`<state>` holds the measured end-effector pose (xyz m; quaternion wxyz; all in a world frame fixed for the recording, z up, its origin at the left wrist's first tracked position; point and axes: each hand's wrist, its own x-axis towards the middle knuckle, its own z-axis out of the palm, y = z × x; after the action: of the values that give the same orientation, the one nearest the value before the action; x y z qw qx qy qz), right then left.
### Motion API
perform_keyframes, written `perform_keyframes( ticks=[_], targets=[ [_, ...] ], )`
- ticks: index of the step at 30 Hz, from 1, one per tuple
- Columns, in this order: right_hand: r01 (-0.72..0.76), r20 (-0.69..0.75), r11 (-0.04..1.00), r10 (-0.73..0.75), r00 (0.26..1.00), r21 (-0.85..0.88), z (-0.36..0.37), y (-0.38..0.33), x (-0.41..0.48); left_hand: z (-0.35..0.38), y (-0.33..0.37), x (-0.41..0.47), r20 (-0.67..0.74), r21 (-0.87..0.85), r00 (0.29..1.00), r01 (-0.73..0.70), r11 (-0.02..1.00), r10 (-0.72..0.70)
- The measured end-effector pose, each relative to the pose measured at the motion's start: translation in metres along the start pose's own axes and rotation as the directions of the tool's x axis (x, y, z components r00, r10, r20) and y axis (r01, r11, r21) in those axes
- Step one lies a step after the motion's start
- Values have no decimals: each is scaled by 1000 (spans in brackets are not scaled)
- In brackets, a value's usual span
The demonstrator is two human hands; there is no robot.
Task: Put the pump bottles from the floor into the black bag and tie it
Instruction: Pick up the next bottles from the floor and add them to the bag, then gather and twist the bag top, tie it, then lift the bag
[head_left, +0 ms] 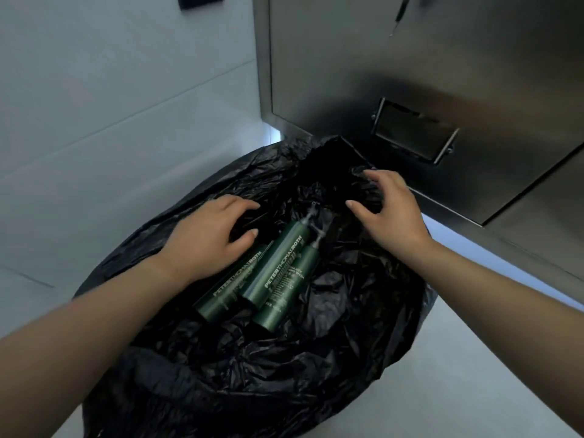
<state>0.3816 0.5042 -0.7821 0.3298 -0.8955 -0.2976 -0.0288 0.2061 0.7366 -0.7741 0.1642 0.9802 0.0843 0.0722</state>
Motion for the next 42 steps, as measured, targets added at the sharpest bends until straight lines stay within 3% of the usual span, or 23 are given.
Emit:
perform_keyframes(
  ticks=[5, 12, 21, 25, 32, 37, 42],
  targets=[
    [17, 24, 986, -13, 1000, -163, -15, 39, -2, -14, 18, 31, -4, 60, 1000, 13, 998, -13],
    [-50, 95, 975, 72, 993, -218, -3, 64, -8, 2, 42, 40, -125, -21, 987, 96, 995, -98],
    [-208, -14, 978, 208, 978, -27, -10, 68, -2, 27, 43, 29, -58, -156, 981, 175, 972, -186],
    [-199, -32, 976, 202, 979, 86, -25, 64, -6, 27, 35, 19, -27, -139, 984, 170, 976, -175],
    [0, -125, 944, 44, 991, 329, -62, 23, 0, 8, 30, 12, -155, -180, 985, 45, 983, -74],
    [-72, -58, 904, 106, 993, 421, -57, 12, -7, 8, 34, 15, -162, -245, 982, 60, 968, -101],
    [-51, -107, 869, 118, 987, 493, -67, 15, -10, 30, 56, 17, -98, -291, 994, 12, 957, -42]
  ],
)
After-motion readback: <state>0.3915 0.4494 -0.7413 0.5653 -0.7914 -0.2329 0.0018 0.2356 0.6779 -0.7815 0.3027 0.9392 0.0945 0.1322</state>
